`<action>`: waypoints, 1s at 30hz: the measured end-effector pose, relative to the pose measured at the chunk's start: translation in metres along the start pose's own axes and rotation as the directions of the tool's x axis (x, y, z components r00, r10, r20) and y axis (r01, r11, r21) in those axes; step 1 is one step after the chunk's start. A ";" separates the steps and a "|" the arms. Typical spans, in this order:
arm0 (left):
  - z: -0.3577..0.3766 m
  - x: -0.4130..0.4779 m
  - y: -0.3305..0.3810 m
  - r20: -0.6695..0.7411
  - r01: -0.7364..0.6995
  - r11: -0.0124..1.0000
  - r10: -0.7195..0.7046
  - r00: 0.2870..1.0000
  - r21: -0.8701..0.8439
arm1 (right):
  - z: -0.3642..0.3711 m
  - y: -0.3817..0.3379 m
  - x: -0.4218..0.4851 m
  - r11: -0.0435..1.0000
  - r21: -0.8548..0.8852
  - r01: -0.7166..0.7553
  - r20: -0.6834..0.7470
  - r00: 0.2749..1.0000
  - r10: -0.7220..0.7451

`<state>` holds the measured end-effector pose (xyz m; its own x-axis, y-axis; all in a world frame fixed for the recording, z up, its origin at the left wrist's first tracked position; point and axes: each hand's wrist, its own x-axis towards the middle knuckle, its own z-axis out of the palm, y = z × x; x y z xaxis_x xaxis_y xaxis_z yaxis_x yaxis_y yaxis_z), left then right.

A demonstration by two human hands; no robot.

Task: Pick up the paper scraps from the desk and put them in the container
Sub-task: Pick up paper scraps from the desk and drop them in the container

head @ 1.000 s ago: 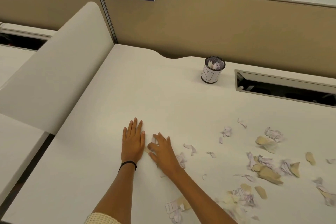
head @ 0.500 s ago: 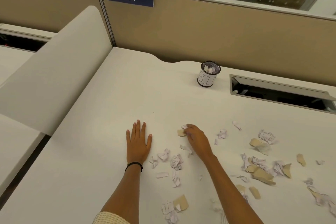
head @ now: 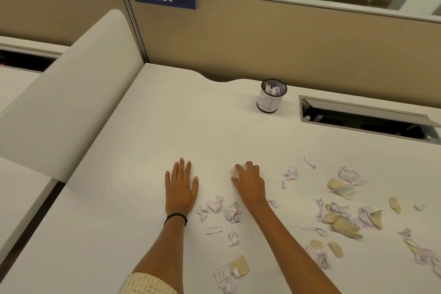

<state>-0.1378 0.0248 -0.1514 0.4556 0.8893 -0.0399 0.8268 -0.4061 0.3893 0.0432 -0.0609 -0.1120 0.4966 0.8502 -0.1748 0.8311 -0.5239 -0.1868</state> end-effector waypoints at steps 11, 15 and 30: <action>-0.001 0.000 0.001 -0.006 -0.001 1.000 0.001 1.000 -0.004 | 0.004 0.030 0.019 0.960 -0.042 0.276 0.007 0.961 -0.275; -0.002 -0.001 0.002 -0.012 0.004 1.000 -0.004 1.000 -0.011 | -0.022 0.052 0.047 0.943 0.300 0.146 -0.032 0.989 -0.143; 0.004 0.002 -0.002 -0.009 0.026 1.000 -0.026 1.000 0.001 | -0.148 0.113 0.184 0.211 0.977 -0.041 -0.018 0.963 0.269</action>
<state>-0.1373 0.0261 -0.1560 0.4306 0.9016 -0.0415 0.8388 -0.3828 0.3872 0.2657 0.0441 -0.0226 0.7063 0.6787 -0.2011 -0.0891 -0.1965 -0.9764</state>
